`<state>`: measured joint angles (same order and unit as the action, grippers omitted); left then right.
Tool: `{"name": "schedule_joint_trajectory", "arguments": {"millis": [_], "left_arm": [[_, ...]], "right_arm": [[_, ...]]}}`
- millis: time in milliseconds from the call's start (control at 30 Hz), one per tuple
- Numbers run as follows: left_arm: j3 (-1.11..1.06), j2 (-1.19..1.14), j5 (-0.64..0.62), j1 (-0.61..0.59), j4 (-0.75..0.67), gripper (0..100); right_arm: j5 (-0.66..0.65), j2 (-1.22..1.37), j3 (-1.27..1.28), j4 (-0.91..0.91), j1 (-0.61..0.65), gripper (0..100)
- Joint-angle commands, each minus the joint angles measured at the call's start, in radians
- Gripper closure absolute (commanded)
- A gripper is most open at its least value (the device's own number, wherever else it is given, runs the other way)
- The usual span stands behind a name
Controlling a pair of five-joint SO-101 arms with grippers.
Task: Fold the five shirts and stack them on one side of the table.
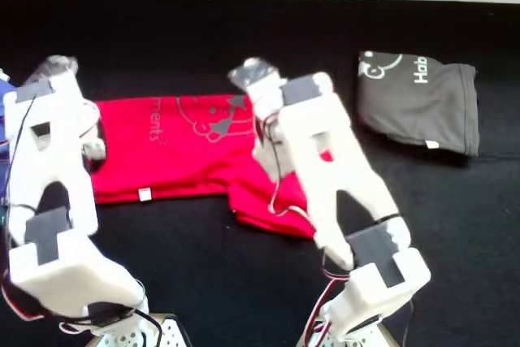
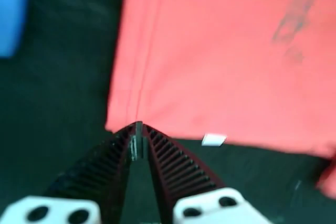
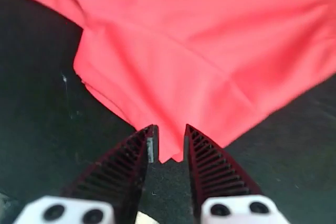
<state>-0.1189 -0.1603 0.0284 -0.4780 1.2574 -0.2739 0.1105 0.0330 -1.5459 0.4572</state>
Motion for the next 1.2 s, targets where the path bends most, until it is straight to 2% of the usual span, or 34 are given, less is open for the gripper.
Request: {"name": "schedule_joint_trajectory", "arguments": {"millis": [0,233,400,600,800,1000,1167], "left_arm": [[-0.007,0.065,-0.080,0.073,-0.157,99],[-0.012,-0.061,-0.199,0.177,-0.434,99],[-0.004,-0.199,-0.284,0.202,-0.502,99],[0.036,-0.254,-0.287,0.202,-0.509,99],[0.024,-0.269,-0.285,0.217,-0.514,99],[0.068,-0.311,-0.285,0.217,-0.509,99],[0.068,-0.312,-0.285,0.217,-0.508,99]], "right_arm": [[-0.020,-0.048,0.134,0.114,-0.036,90.8],[-0.021,-0.048,0.282,0.199,-0.150,90.5],[-0.023,-0.042,0.309,0.208,-0.162,90.5],[-0.023,-0.041,0.381,0.318,-0.170,90.5],[-0.015,-0.047,0.392,0.331,-0.174,90.5],[0.126,-0.042,0.392,0.326,-0.173,90.5],[0.133,-0.042,0.400,0.325,-0.176,90.7]]}}
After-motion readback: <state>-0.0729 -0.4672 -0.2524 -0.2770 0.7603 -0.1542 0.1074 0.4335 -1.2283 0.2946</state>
